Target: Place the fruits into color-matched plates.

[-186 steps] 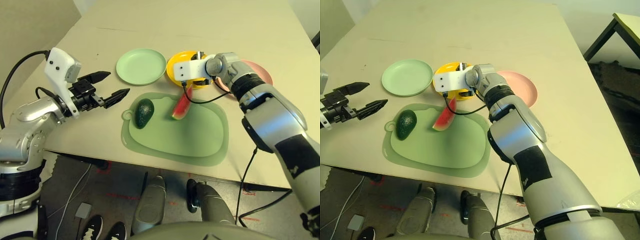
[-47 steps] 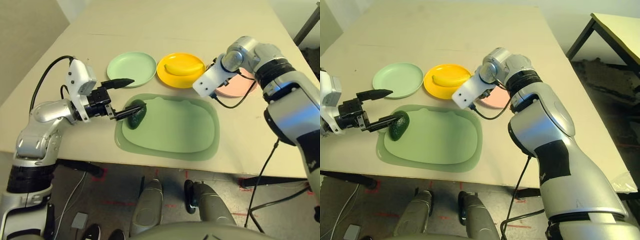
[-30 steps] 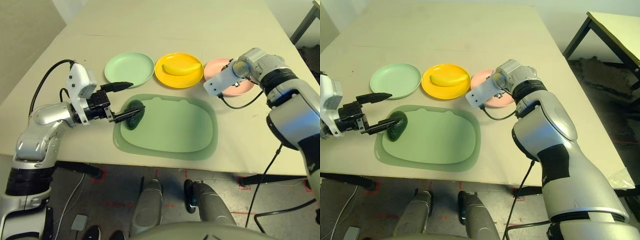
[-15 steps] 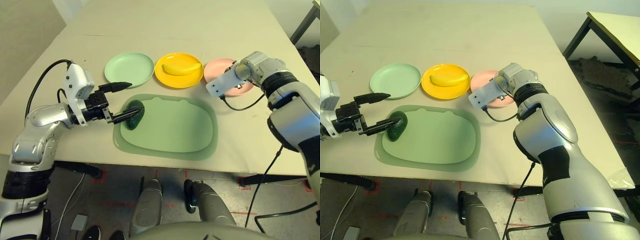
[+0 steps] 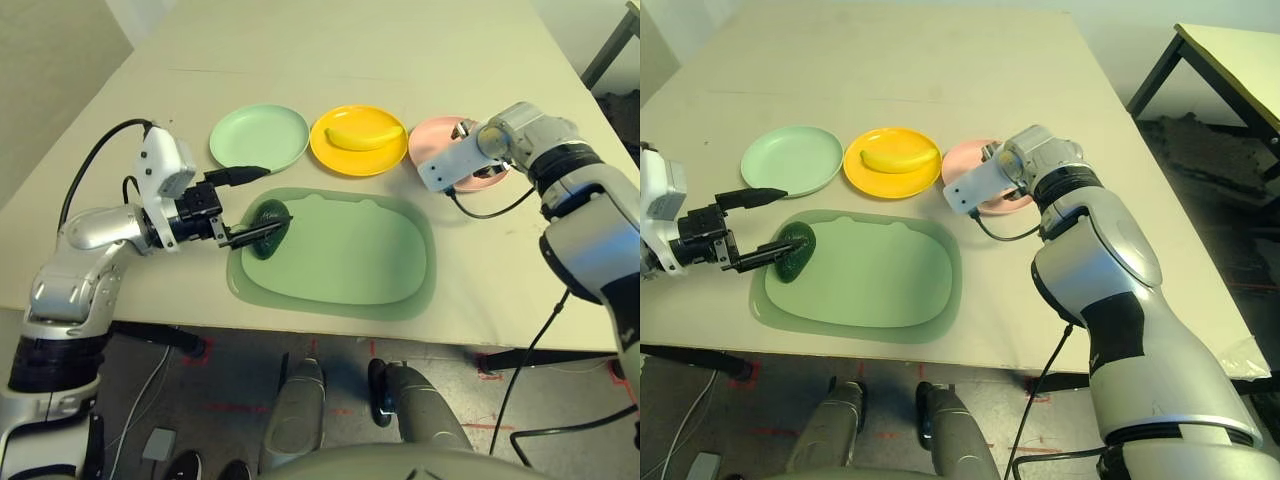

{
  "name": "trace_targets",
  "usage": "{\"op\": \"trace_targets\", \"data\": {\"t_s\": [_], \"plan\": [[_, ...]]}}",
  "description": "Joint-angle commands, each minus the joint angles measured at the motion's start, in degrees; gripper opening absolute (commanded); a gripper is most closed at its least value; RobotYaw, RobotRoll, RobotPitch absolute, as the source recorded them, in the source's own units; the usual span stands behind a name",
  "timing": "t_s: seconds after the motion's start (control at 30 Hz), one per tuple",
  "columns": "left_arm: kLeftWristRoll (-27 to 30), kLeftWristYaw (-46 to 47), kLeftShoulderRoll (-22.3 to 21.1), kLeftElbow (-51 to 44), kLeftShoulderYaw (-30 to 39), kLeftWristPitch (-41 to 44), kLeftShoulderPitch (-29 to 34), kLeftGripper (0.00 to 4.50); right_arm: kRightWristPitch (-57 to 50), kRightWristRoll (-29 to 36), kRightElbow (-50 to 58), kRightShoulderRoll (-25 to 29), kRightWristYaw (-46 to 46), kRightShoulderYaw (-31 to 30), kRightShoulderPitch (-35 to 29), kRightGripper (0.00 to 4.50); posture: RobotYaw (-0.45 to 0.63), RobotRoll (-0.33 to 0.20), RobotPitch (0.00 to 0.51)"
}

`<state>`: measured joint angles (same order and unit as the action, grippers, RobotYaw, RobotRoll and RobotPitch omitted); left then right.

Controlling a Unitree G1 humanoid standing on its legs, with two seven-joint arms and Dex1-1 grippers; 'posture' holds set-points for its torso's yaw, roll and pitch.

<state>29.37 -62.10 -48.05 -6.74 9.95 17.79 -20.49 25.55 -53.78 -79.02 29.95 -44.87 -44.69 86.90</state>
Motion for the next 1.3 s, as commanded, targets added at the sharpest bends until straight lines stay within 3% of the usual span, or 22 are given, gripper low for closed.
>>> {"op": "trace_targets", "data": {"t_s": [0.03, 0.23, 0.4, 0.6, 0.77, 0.97, 1.3], "plan": [[-1.3, -2.3, -1.6, 2.6, -0.3, -1.5, -1.1, 4.5, 3.0, 3.5, 1.0, 2.6, -6.8, 3.0, 2.2, 4.46, 0.06, 0.0, 0.188], [-2.9, -5.2, -5.1, 7.5, 1.1, -4.1, -1.9, 4.5, 4.0, 16.2, 4.1, 7.3, -21.7, 14.1, 3.7, 4.46, 0.06, 0.0, 0.181], [-4.0, -7.4, -7.9, 10.9, 1.7, -5.9, -1.8, 4.5, -0.3, 30.0, 9.6, 7.8, -31.8, 25.0, -1.0, 4.46, 0.05, 0.0, 0.174], [-8.6, -10.6, -10.8, 16.0, 0.1, -13.0, -1.4, 4.5, -12.6, 42.1, 24.1, 8.6, -36.1, 33.6, -13.3, 4.46, 0.08, 0.0, 0.178], [-11.5, -13.0, -12.3, 19.8, -0.5, -18.6, -1.6, 4.5, -36.0, 56.4, 51.9, 7.4, -36.7, 41.1, -30.7, 4.46, 0.08, 0.0, 0.179], [-16.4, -17.0, -13.8, 26.7, -4.1, -28.1, -7.1, 4.5, -44.3, 64.3, 70.9, 5.6, -31.8, 43.1, -48.4, 4.46, 0.07, 0.0, 0.175], [-24.1, -23.1, -13.8, 39.9, -11.4, -51.8, -17.2, 4.5, -45.3, 73.7, 78.8, 0.6, -29.0, 41.6, -59.9, 4.46, 0.06, 0.0, 0.169]]}}
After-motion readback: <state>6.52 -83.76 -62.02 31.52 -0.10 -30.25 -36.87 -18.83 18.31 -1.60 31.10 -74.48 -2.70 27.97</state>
